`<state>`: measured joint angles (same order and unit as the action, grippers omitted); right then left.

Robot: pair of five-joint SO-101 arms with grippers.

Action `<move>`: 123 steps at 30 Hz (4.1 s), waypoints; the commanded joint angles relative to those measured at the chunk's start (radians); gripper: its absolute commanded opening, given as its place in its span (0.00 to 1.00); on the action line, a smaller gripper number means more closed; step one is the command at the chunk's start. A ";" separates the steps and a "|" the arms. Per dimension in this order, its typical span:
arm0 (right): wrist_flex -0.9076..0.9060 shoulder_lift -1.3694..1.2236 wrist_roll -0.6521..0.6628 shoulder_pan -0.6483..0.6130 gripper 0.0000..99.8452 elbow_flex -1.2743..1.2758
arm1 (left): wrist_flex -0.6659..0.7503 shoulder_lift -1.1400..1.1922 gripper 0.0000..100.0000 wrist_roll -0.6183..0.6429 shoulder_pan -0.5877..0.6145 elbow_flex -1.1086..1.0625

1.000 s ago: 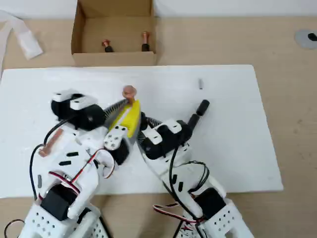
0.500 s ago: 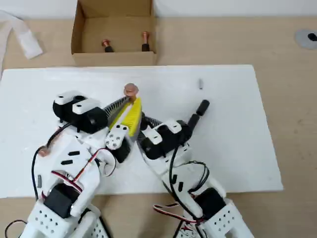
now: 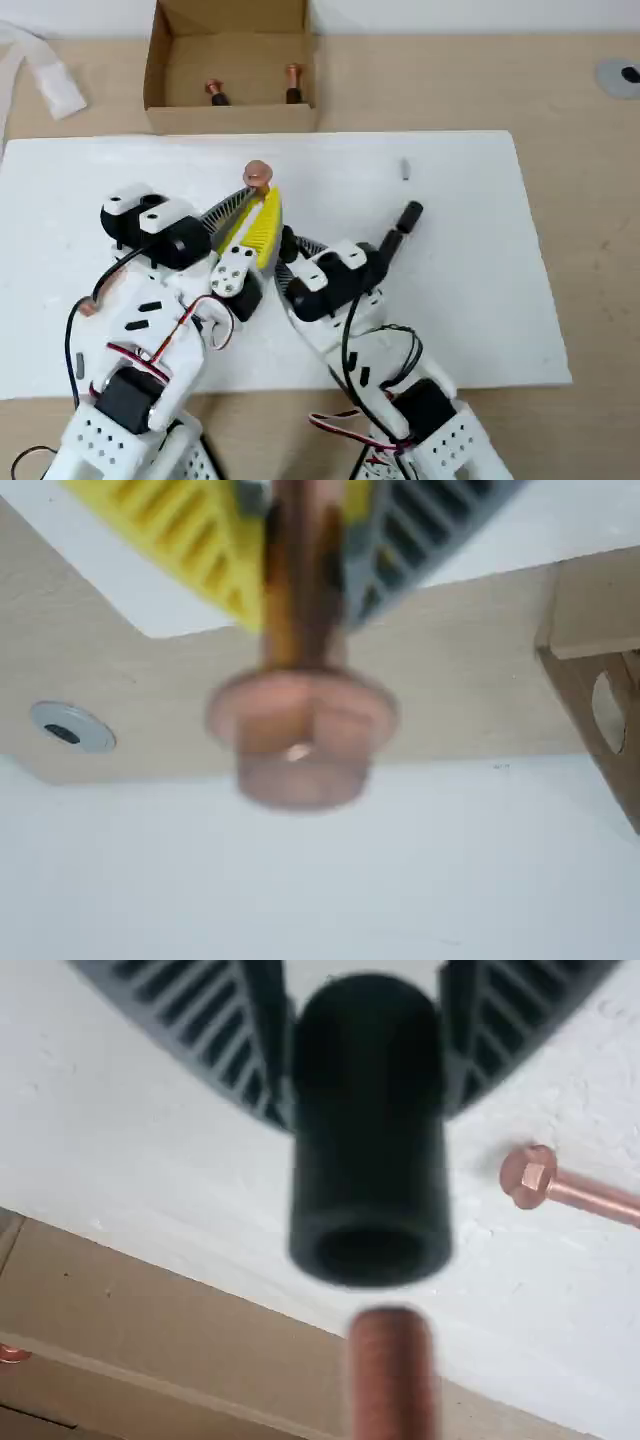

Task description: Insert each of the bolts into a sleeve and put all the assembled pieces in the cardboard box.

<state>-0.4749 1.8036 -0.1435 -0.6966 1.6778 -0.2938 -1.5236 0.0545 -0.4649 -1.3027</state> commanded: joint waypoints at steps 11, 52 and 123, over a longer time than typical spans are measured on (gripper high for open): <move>0.028 0.139 -0.003 -0.015 0.01 -0.008 | -0.072 -0.004 0.01 0.043 -0.023 0.008; 0.020 0.130 -0.003 -0.008 0.01 -0.008 | -0.381 -0.004 0.15 0.117 0.057 0.203; -0.015 -3.255 0.115 0.314 0.19 -3.096 | -0.942 -0.013 0.00 -0.342 0.749 0.252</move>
<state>-0.4641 -1.4584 -0.0453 -0.3943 -1.3817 -1.2283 -1.5298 -0.2862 0.2716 -1.0602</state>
